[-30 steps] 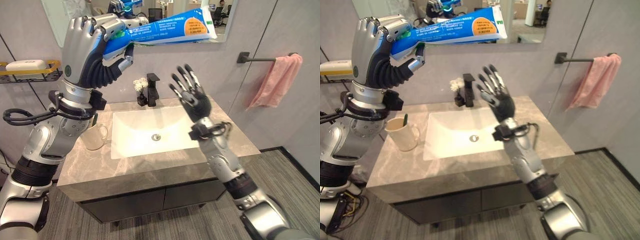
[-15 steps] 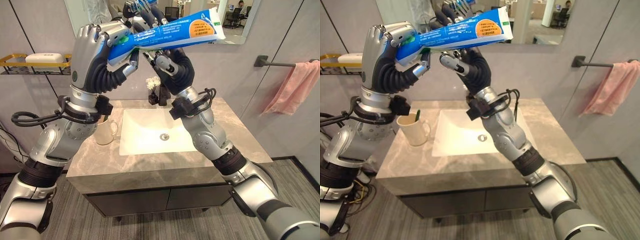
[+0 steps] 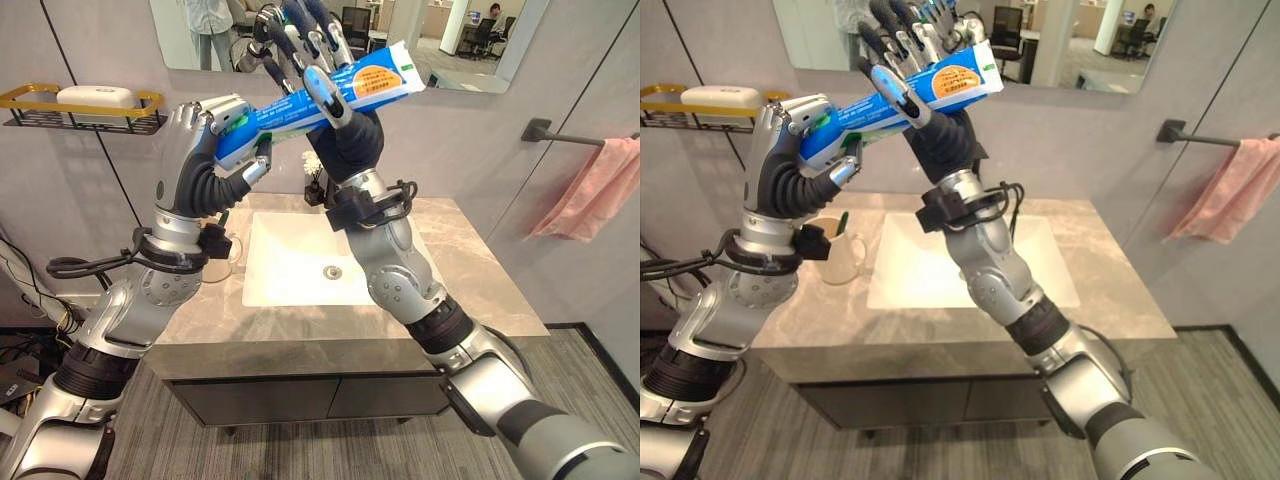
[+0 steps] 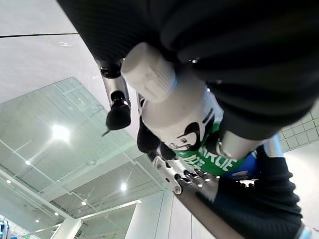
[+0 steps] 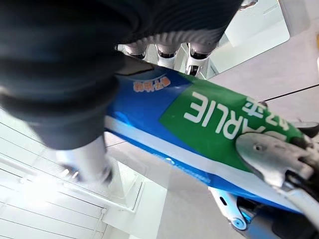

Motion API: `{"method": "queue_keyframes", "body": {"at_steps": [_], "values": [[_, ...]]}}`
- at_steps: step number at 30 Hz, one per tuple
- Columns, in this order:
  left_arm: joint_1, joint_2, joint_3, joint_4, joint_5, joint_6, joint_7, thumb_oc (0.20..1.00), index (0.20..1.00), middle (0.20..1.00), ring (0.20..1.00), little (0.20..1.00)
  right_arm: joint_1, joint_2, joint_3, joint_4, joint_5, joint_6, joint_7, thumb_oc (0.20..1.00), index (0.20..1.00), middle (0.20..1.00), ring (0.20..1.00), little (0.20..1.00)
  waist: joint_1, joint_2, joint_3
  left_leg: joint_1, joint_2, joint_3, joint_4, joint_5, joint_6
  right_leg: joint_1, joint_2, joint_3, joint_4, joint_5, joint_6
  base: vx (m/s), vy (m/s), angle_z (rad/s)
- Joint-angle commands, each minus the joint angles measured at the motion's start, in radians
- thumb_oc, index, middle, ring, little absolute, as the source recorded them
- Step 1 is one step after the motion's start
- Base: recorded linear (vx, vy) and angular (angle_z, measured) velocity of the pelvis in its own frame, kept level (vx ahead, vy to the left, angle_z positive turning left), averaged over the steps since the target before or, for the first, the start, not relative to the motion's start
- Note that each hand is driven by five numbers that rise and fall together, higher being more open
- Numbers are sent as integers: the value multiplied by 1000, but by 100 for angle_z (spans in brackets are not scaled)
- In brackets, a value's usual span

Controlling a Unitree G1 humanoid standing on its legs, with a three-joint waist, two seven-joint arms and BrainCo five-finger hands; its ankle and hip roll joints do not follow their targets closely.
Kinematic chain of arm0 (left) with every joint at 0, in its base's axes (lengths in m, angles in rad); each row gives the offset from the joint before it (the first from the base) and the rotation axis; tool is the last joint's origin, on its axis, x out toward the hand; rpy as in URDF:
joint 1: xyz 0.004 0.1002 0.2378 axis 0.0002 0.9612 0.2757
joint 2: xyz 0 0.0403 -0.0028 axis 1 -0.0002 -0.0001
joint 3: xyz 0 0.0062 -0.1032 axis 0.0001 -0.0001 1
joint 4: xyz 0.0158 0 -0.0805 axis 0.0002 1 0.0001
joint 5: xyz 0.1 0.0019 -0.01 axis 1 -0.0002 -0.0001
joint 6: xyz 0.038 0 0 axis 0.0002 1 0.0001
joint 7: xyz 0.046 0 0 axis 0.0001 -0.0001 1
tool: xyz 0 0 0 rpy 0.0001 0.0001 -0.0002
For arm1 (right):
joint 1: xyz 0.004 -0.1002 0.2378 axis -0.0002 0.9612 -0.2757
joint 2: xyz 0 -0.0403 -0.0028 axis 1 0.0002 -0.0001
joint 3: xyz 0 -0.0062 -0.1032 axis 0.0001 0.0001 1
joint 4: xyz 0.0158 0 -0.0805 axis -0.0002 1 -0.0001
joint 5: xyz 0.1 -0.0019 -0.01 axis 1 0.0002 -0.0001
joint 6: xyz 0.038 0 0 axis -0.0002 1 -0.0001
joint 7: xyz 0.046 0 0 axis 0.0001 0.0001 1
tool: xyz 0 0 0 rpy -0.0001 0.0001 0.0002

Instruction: Put brush and paste in cup on sink, flatten towel.

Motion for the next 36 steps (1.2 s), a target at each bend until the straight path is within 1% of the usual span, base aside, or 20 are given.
{"method": "queue_keyframes", "body": {"at_steps": [1, 2, 3, 4, 8, 10, 11, 14, 17, 20, 22, 23, 24, 26, 27, 29, 31, 33, 35, 36], "values": [[-43, 14, 20, 12, -50, -3, 43, 200, 200, 200, 200, 200, -76, -5, -61, -22, 9, -68, 1, 200, 200, 200, 200, 200, 15, -13, -13, 9, 23, 6, 4, -25, -10, 33, -96, -19, 5, 16, 68, 0, 0, 0], [-41, 14, 21, 12, -49, -2, 43, 200, 200, 200, 200, 200, -75, -4, -62, -20, 6, -69, -1, 200, 200, 200, 200, 200, 15, -13, -13, 9, 24, 6, 4, -25, -10, 33, -97, -20, 6, 16, 68, 0, 0, 0], [-36, 16, 23, 12, -46, 0, 41, 357, 357, 357, 357, 357, -73, -2, -64, -16, 2, -69, -6, 200, 200, 200, 200, 200, 16, -14, -13, 8, 23, 6, 4, -25, -10, 33, -97, -21, 6, 16, 68, 0, 0, 0], [-29, 19, 27, 10, -44, 2, 39, 1000, 1000, 1000, 1000, 1000, -71, -1, -67, -13, -3, -69, -11, 200, 200, 200, 200, 200, 18, -14, -12, 7, 22, 5, 4, -25, -10, 34, -98, -22, 6, 15, 68, 0, 0, 0], [5, 18, 50, 4, -16, 15, 52, 1000, 1000, 1000, 1000, 1000, -64, -1, -79, -10, -29, -72, -31, 200, 200, 200, 200, 200, 28, -18, -8, 2, 20, -4, 4, -23, -9, 35, -99, -30, 11, 13, 66, -6, 5, 4], [97, 19, 107, -35, -14, 12, 54, 1000, 1000, 1000, 1000, 1000, -63, -4, -103, -4, -65, -76, -59, 200, 200, 200, 200, 200, 48, -23, -1, -7, 16, -15, 4, -21, -8, 36, -102, -40, 16, 12, 66, -6, 9, 6], [105, 20, 113, -42, -14, 13, 51, 1000, 1000, 1000, 1000, 1000, -62, -2, -101, -5, -67, -76, -60, 200, 200, 200, 200, 200, 45, -22, -3, -6, 16, -15, 4, -21, -8, 36, -102, -40, 15, 12, 66, 0, 0, 0], [234, 11, 182, -81, -37, 1, 53, 1000, 1000, 1000, 1000, 1000, -68, -6, -129, 5, -106, -85, -90, 200, 200, 200, 200, 200, 70, -28, 2, -19, 11, -32, 4, -16, -7, 39, -105, -57, 16, 10, 65, -10, 5, 16], [369, -19, 222, -67, -112, -14, 49, 1000, 1000, 1000, 1000, 1000, -78, -19, -151, 18, -153, -88, -122, 200, 200, 200, 200, 200, 101, -35, 11, -36, 4, -55, 4, -9, -5, 40, -108, -75, 13, 11, 63, -24, 2, 26], [515, -46, 237, -6, -218, -27, 7, 1000, 1000, 1000, 1000, 1000, -89, -40, -176, 44, -169, -95, -142, 200, 200, 200, 200, 200, 143, -43, 24, -59, -6, -83, 4, 0, -1, 44, -112, -99, 5, 14, 62, -27, 2, 26], [591, -16, 251, 44, -252, -25, -38, 1000, 1000, 1000, 1000, 1000, -105, -75, -199, 51, -204, -98, -162, 200, 200, 200, 200, 200, 173, -47, 37, -86, -15, -104, 4, 10, 2, 38, -112, -116, 2, 16, 64, -43, 3, 28], [636, -36, 275, 102, -363, -34, -63, 1000, 1000, 1000, 1000, 1000, -113, -85, -210, 69, -215, -94, -175, 200, 200, 200, 200, 200, 204, -53, 40, -100, -24, -119, 4, 17, 4, 36, -116, -132, 1, 17, 66, -24, 18, 41], [637, -35, 278, 103, -369, -36, -67, 1000, 1000, 1000, 1000, 1000, -113, -84, -209, 69, -216, -95, -176, 200, 200, 200, 200, 200, 201, -53, 38, -102, -25, -121, 4, 17, 4, 35, -116, -134, 1, 17, 66, -7, 16, 38], [687, -60, 330, 217, -416, -14, -60, 1000, 1000, 1000, 1000, 1000, -113, -116, -215, 95, -231, -83, -180, 200, 200, 200, 200, 200, 234, -63, 45, -110, -32, -141, 4, 16, 5, 42, -120, -153, 0, 13, 69, 11, 6, 33], [691, -63, 337, 238, -430, -7, -69, 1000, 1000, 1000, 1000, 1000, -115, -131, -216, 95, -237, -77, -176, 200, 200, 200, 200, 200, 240, -66, 45, -121, -38, -149, 4, 23, 8, 38, -123, -160, 0, 18, 70, 7, 17, 37], [696, -84, 342, 346, -480, 24, -86, 1000, 1000, 1000, 1000, 1000, -113, -157, -207, 112, -263, -55, -171, 200, 200, 200, 200, 200, 256, -71, 47, -130, -45, -163, 4, 25, 11, 40, -126, -178, 0, 21, 72, 5, 27, 36], [701, -122, 354, 451, -536, 48, -99, 1000, 1000, 1000, 1000, 1000, -108, -180, -200, 132, -290, -32, -161, 200, 200, 200, 200, 200, 271, -78, 56, -140, -53, -175, 4, 28, 15, 41, -130, -192, 0, 21, 75, 12, 37, 25], [699, -128, 348, 482, -540, 52, -114, 1000, 1000, 1000, 1000, 1000, -109, -189, -199, 144, -307, -25, -162, 200, 200, 200, 200, 200, 275, -80, 60, -144, -56, -180, 4, 30, 17, 41, -130, -195, 0, 22, 76, 1, 20, 11], [693, -155, 329, 562, -584, 59, -146, 1000, 1000, 1000, 1000, 1000, -110, -207, -186, 160, -329, -11, -155, 200, 200, 200, 200, 200, 285, -88, 69, -153, -63, -190, 4, 31, 21, 40, -134, -201, 0, 27, 78, 5, 30, 9], [693, -155, 329, 563, -584, 59, -146, 1000, 1000, 1000, 1000, 1000, -110, -207, -186, 160, -329, -11, -155, 200, 200, 200, 200, 200, 285, -88, 69, -153, -63, -190, 4, 31, 21, 40, -134, -201, 0, 27, 78, 5, 46, 11]]}}
